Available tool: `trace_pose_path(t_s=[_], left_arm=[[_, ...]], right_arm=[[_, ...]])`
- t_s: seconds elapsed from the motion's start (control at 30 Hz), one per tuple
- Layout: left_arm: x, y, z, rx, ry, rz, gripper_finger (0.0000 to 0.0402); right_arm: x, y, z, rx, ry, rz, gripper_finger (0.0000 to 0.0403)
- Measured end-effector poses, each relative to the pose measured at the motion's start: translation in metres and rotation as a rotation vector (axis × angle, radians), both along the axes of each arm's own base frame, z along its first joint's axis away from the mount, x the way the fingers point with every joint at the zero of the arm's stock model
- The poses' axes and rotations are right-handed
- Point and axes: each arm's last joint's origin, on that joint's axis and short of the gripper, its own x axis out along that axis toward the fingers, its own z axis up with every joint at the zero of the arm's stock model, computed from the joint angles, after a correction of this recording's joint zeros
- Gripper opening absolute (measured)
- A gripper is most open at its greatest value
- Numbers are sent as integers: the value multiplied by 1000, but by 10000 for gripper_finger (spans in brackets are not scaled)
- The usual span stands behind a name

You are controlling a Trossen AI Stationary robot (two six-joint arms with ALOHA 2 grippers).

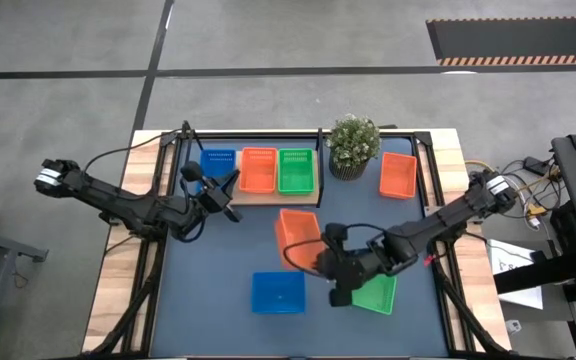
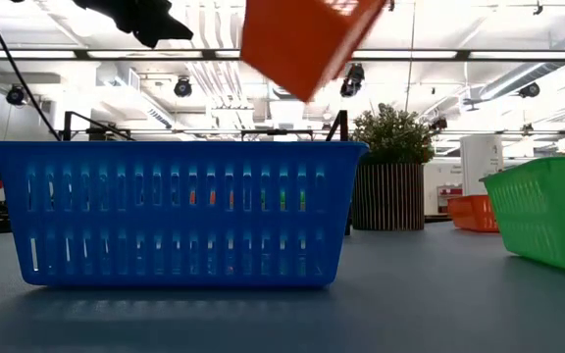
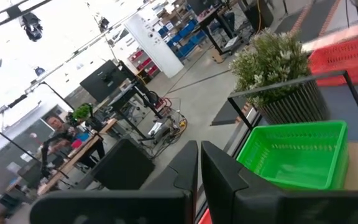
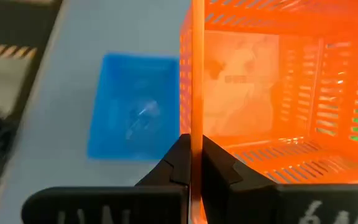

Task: Stack baskets on shelf by color
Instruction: Stack the bottom orange bin on top of the orange bin on the shelf

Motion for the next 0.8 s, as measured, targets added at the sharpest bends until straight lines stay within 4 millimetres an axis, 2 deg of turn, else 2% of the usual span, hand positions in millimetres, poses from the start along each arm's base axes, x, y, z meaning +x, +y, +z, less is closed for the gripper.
trace_pose_path(t_s=[0.2,0.33,0.53,0.8], left_arm=[[-5,-2,2,-12,-25,-15,4],[-13,-2,0,-11,-29,-30,4],[-38,3,1,-38,-104,-47,4],[-61,9,-3,-61,-169,-67,4]], right_arm=[[10,-16,20,-134,-81,-38,9],[24,-42,28,-169,-130,-70,9],[51,-89,27,-234,-112,-157,9],[103,-145,6,-256,-29,-171,9]])
